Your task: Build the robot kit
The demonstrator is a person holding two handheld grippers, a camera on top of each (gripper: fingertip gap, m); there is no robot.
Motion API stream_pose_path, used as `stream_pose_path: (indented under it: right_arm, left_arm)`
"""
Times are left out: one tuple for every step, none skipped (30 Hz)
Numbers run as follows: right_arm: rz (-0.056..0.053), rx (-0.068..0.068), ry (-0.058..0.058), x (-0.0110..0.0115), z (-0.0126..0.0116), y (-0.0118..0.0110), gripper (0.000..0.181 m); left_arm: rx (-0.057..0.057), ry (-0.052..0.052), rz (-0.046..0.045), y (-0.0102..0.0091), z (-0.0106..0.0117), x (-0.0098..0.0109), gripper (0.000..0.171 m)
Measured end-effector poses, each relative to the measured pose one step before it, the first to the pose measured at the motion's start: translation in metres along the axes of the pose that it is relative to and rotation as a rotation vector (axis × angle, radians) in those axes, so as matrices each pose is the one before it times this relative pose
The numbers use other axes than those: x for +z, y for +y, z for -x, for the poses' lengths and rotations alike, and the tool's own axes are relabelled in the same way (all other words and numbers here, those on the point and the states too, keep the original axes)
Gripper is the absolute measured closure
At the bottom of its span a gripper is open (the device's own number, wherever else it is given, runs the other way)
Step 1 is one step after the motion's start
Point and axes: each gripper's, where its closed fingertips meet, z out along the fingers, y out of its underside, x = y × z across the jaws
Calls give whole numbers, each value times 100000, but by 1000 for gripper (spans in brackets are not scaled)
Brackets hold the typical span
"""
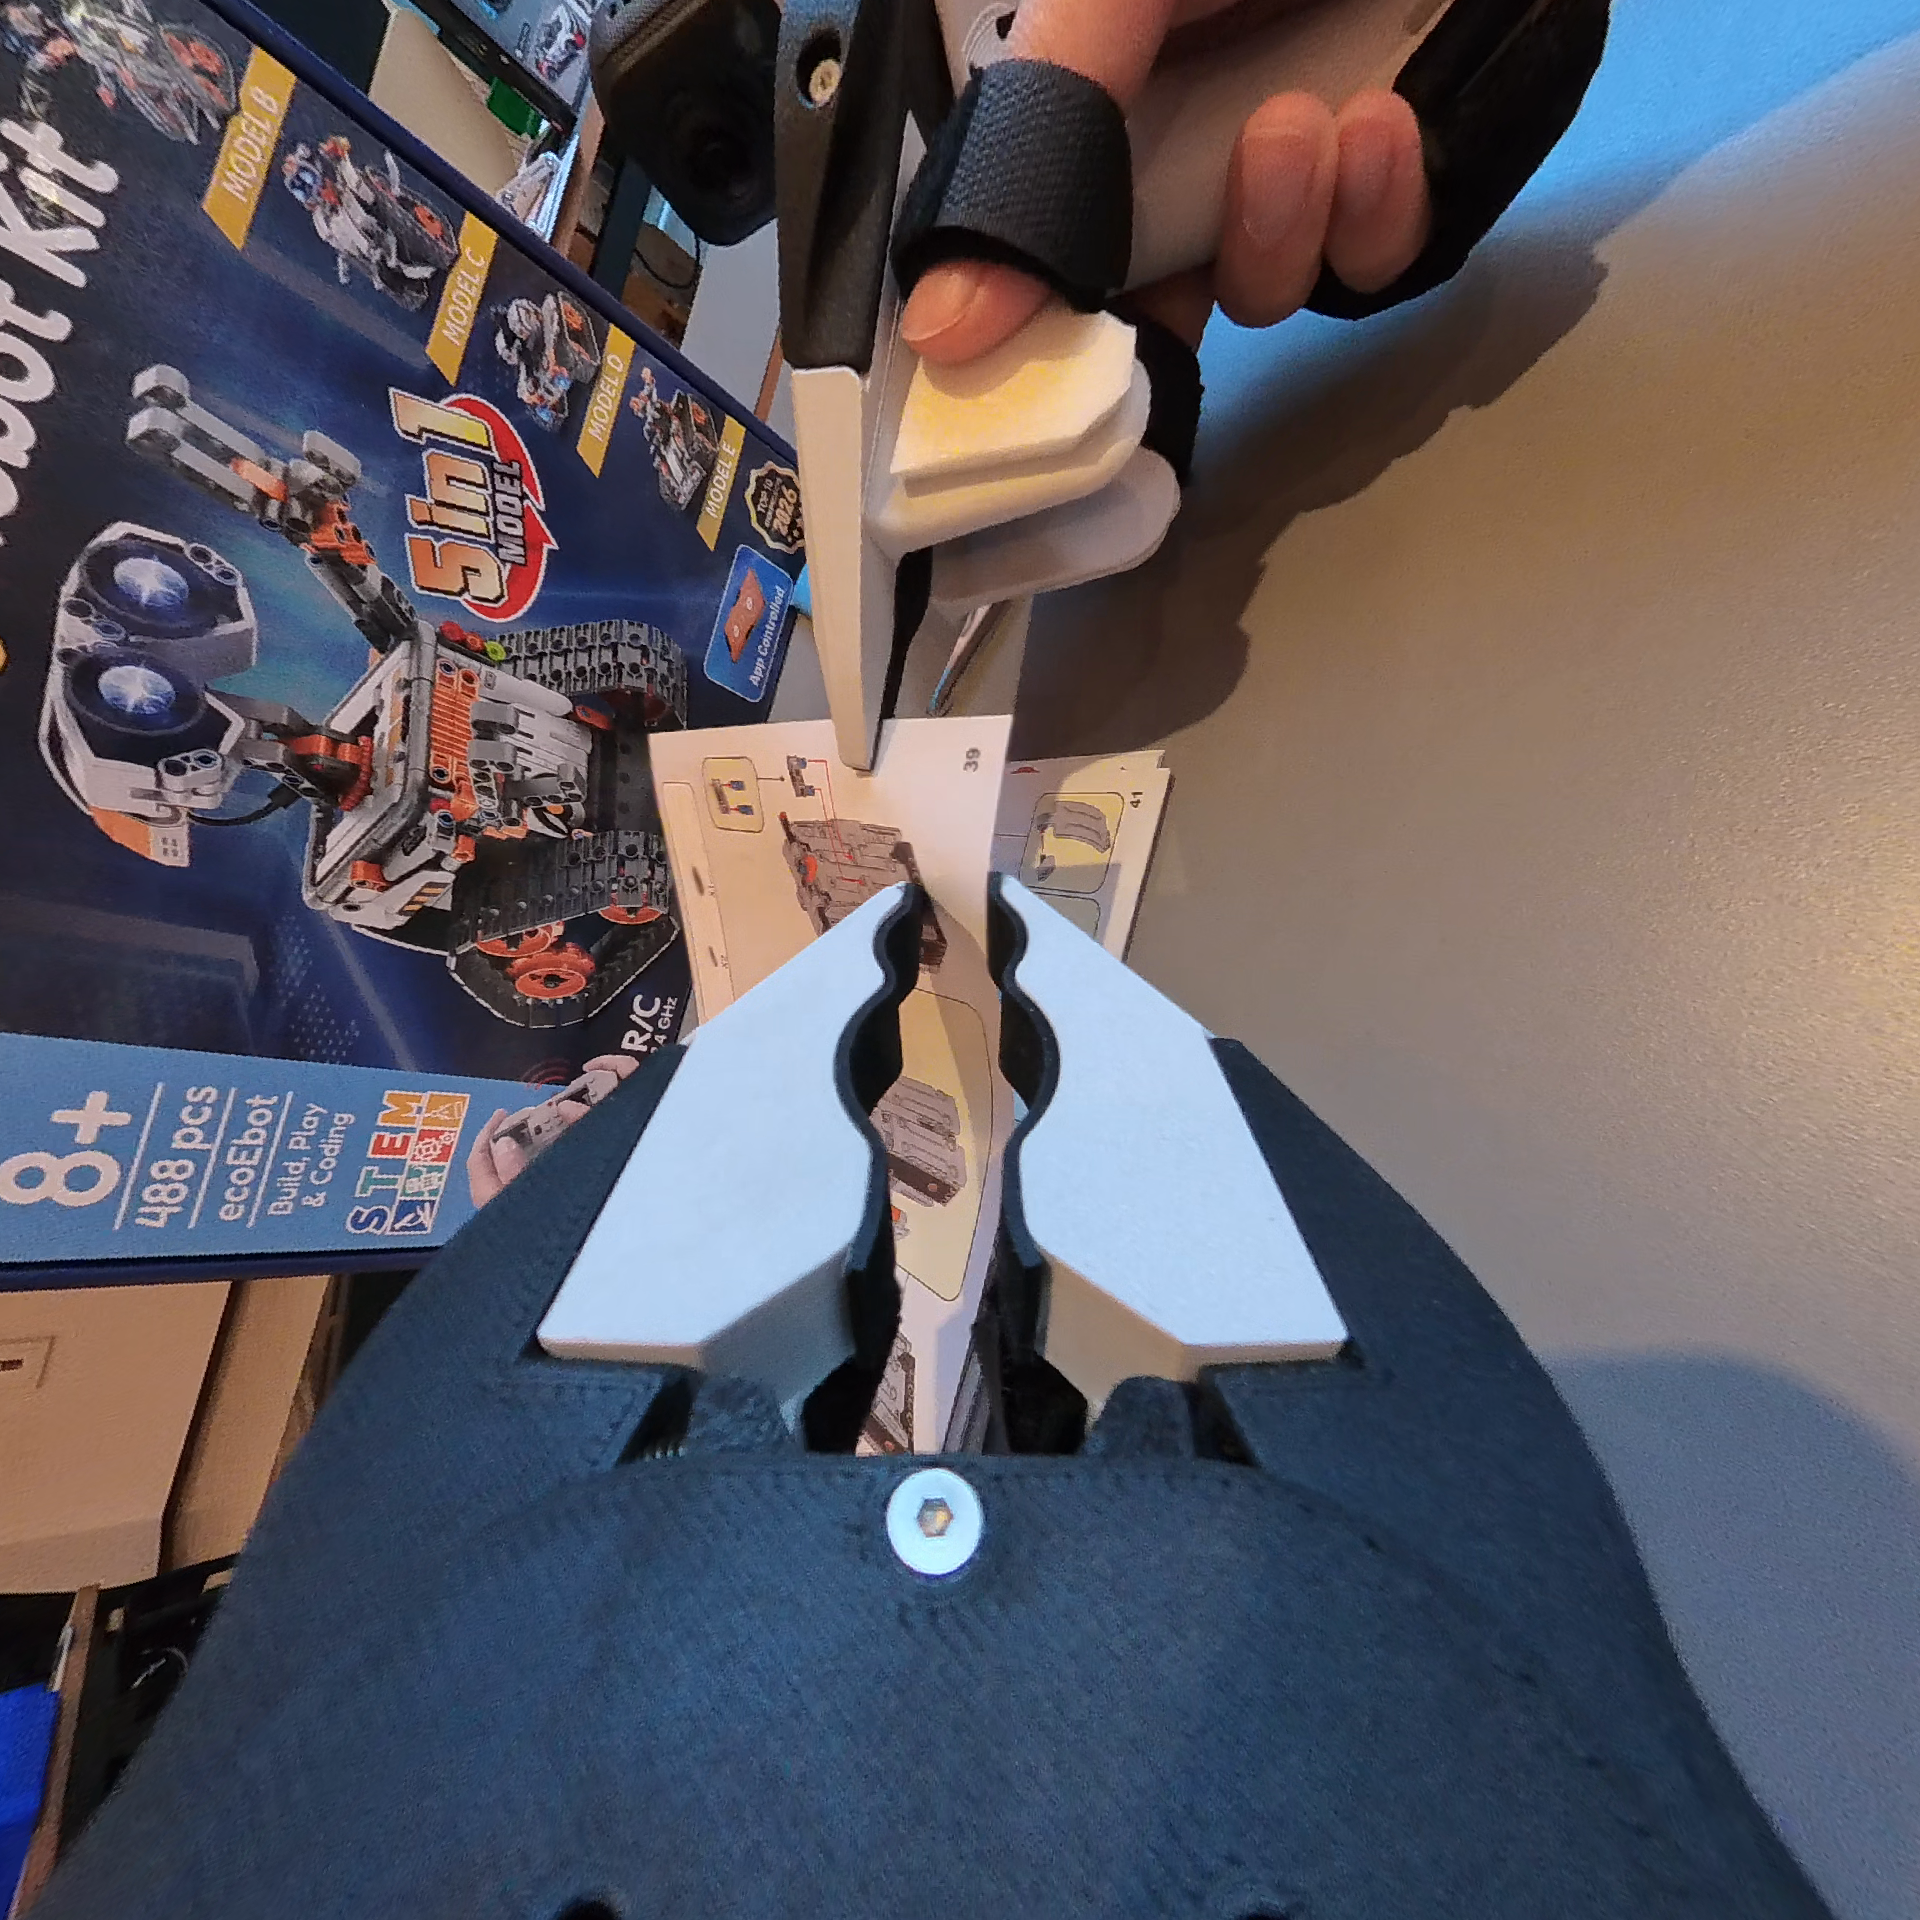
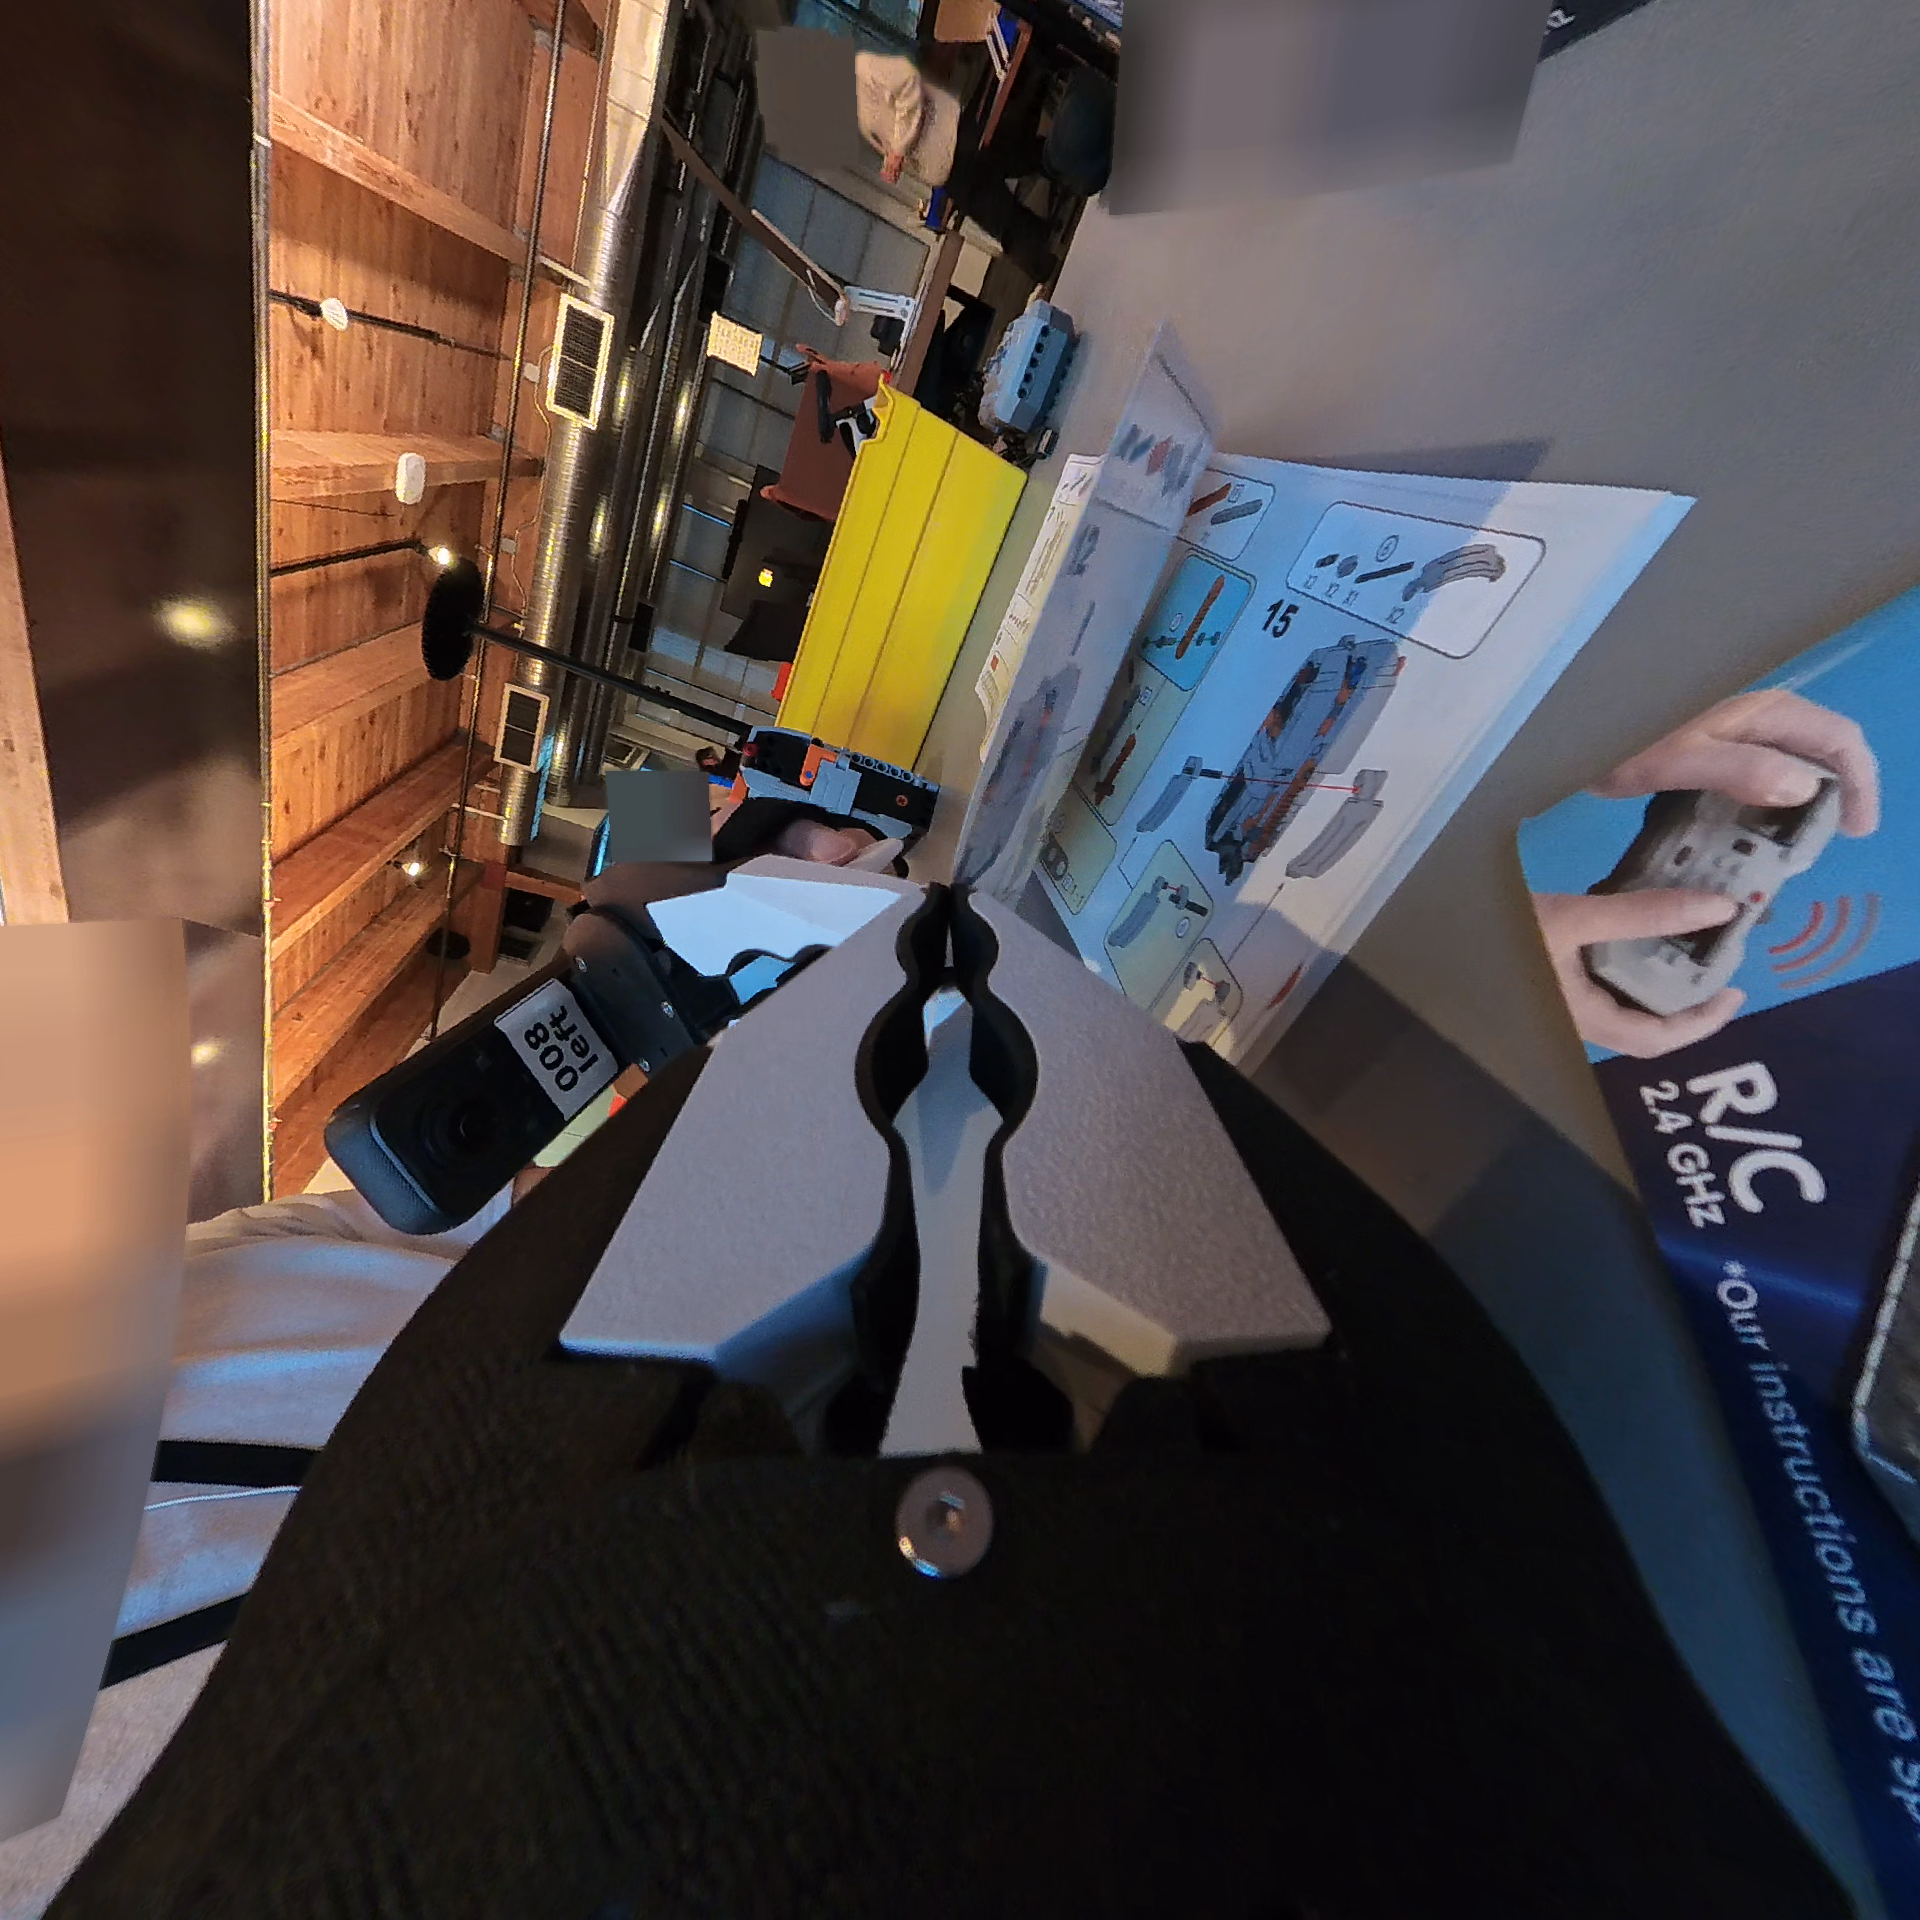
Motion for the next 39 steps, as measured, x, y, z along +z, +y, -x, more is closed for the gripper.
stream_pose_path:
  right_arm:
    - [-222, 195, -457, 17, 59, -23, 181]
    - [-160, 206, -379, 13, 40, -11, 181]
    - [10, 21, -71, 13, -9, 2, 181]
    - [94, -59, 61, 6, -15, 6, 181]
    - [129, -80, -1, 10, -2, 22, 181]
    - [133, -124, 54, -8, -1, 2, 181]
    - [90, -133, 47, 2, 4, 7, 181]
    - [29, -124, -30, 4, 19, 7, 181]
    - [17, -137, 16, -3, 16, -10, 181]
    - [5, -118, 56, 5, 8, 4, 181]
    - [-24, 0, -3, 2, 0, -3, 181]
    - [-38, 77, 13, -6, -7, -3, 181]
    - [5, 53, 31, 4, -23, 0, 181]
    - [-20, 30, -1, 5, -20, -4, 181]
    - [13, -11, -8, 9, 2, 4, 181]
    - [11, -25, 76, 9, -11, 4, 181]
    - [-22, -39, 57, 1, -2, -7, 181]
    - [-41, -79, 25, 0, 4, -1, 181]
    - [132, -70, 84, -8, -11, 6, 181]
    - [85, -94, 104, -12, -12, -16, 181]
    - [-43, -65, 69, -17, -8, -14, 181]
    - [71, 31, -30, -2, -7, 5, 181]
    - [86, 95, -7, 21, -24, 10, 181]
    - [93, 49, -66, 48, -5, 13, 181]
    - [55, -28, -85, 40, 9, -3, 181]
    - [-99, 2, -140, 38, 21, -17, 181]
    - [-101, 4, -134, 19, 17, -21, 181]
    - [-40, -22, -54, 15, 4, -13, 181]
    - [-121, -64, 120, -4, -10, -14, 181]
    - [-113, -92, 231, -29, -23, 1, 181]
    - [-68, -21, 214, -24, -20, 22, 181]
    - [-114, 21, 159, -39, -31, 20, 181]
    - [-33, 35, 17, -26, 2, 31, 181]
    - [34, 2, 69, -35, -16, 21, 181]
    - [52, -73, 205, -25, -34, 12, 181]
    - [66, -169, 213, -21, -18, 17, 181]
    - [23, -129, 146, -8, -13, 17, 181]
    - [-26, -15, 82, 0, -18, 9, 181]
    - [13, 23, 45, -2, -19, 19, 181]
  left_arm:
    - [356, -316, -17, -28, 35, -43, 162]
    - [365, -284, 40, -5, 24, -33, 163]
    - [321, -183, 116, 7, -2, -10, 163]
    - [297, -81, 153, 22, -18, -3, 163]
    - [252, -25, 144, 27, -32, 32, 163]
    - [131, 85, 92, 9, -41, 27, 163]
    - [41, 121, 80, 9, -44, 16, 163]
    - [32, 81, 95, 8, -19, 29, 163]
    - [31, 35, 86, 5, -4, 1, 163]
    - [41, -21, 31, 0, -1, -8, 163]
    - [24, -53, -19, -3, 9, 1, 163]
    - [-54, -11, 17, 7, 5, 4, 163]
    - [-84, 65, 46, 11, -8, 2, 163]
    - [-13, 52, 74, 13, -9, 12, 163]
    - [22, 46, 98, 24, -5, 3, 163]
    - [-11, 55, 68, 12, -10, 12, 164]
    - [22, -4, 44, 12, -5, 1, 164]
    - [59, -23, 21, 1, -1, 10, 164]
    - [42, 60, 33, 6, -15, 26, 164]
    - [60, 5, 13, -7, -5, 18, 164]
    - [46, -65, 5, -3, -4, 23, 164]
    - [-12, 30, 87, 19, -21, 27, 164]
    - [50, 73, 186, 47, -21, 6, 163]
    - [150, 9, 213, 53, -11, -9, 164]
    - [59, -39, 133, 40, 12, -30, 164]
    - [-139, -75, 36, 10, 39, -36, 164]
    - [-212, -27, -24, 16, 34, -16, 164]
    - [-140, 27, -52, 7, 24, -20, 164]
    - [-73, 33, -30, 0, 11, 9, 164]
    - [-55, 123, -30, 10, -14, 18, 164]
    - [3, 184, -38, -10, -28, 27, 164]
    - [96, 135, -8, -11, -43, 29, 164]
    - [127, 117, 12, -8, -38, 28, 164]
    - [102, 56, -7, -24, -30, 2, 164]
    - [46, -32, -24, -10, -7, 8, 164]
    - [-65, -18, -59, -6, -8, -8, 164]
    - [-149, 31, -120, -3, 1, -5, 164]
    - [-75, 84, -70, 2, -9, 3, 164]
    - [48, 120, 34, 15, -14, 8, 164]
